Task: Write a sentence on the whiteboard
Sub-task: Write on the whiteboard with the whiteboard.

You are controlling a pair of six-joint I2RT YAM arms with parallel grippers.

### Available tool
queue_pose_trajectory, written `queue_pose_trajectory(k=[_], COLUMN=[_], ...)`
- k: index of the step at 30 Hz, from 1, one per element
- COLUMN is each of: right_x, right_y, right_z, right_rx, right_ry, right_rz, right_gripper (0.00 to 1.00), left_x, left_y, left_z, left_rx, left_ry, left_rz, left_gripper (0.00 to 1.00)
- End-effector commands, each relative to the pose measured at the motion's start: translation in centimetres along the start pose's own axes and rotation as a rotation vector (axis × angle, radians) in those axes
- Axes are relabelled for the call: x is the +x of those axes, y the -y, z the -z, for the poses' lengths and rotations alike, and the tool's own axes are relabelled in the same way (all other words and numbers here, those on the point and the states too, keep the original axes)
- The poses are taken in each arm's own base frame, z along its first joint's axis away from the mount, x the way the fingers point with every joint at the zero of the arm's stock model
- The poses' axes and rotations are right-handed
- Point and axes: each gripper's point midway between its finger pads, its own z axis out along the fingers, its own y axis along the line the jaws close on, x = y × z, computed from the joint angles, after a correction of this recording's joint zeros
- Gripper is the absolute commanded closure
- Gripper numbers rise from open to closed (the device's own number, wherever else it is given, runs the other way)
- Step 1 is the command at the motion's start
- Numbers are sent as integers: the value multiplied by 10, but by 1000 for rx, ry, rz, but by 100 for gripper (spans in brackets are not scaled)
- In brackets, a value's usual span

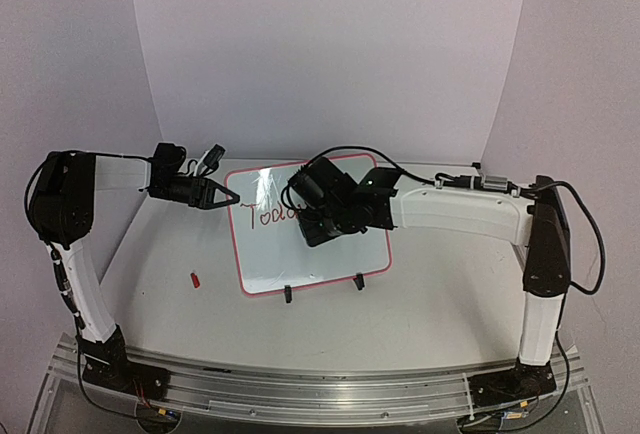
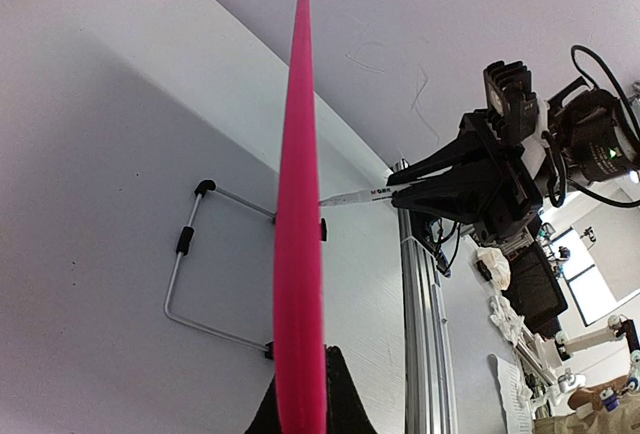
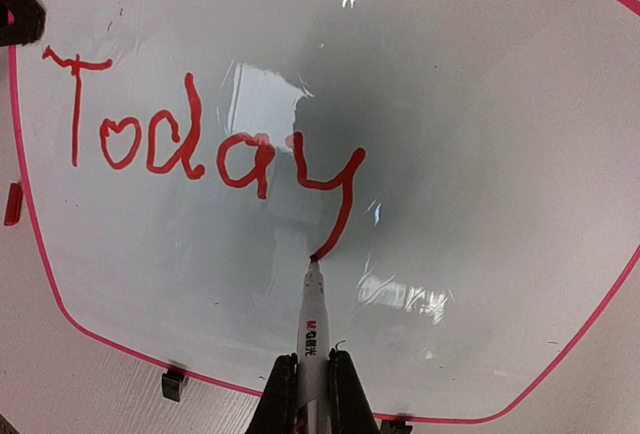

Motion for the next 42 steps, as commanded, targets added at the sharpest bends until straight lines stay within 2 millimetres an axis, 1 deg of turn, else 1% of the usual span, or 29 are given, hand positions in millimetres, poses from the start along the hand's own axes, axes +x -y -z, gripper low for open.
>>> queue_pose_trajectory(k=[1, 11, 17, 21, 24, 30, 34, 38, 40, 42], right_x=[8, -2, -8, -8, -8, -10, -11, -18, -24, -28], right_y=[-4, -13, -11, -9, -7, -10, -10, -13, -11, -5], right_z=[-17, -16, -12, -6, 5, 36, 51, 66, 74, 79], right_rx=[1, -25, -19, -23, -32, -112, -150, -211, -217, -195], right_ry=[-41, -15, 2, 6, 13, 26, 39, 73, 98, 122], right_rz=[-5, -7, 5, 12, 13, -9, -32, -57, -61, -55], right_gripper=[100, 100, 100, 100, 100, 100, 100, 100, 100, 100], left_x=[15, 15, 15, 14, 14, 12, 12, 11, 11, 12], left_y=[-13, -13, -12, -13, -13, -11, -11, -11, -11, -12], left_z=[-16, -16, -16, -16, -16, -15, -15, -15, -15, -16], left_rx=[-42, -42, -42, -44, -46, -46, -46, -47, -47, -47], left_ry=[-59, -59, -59, -58, -58, -57, -56, -55, -55, -56], left_rz=[-73, -72, -74, -75, -75, -77, -79, -81, -79, -77], left_gripper=[100, 100, 100, 100, 100, 100, 100, 100, 100, 100])
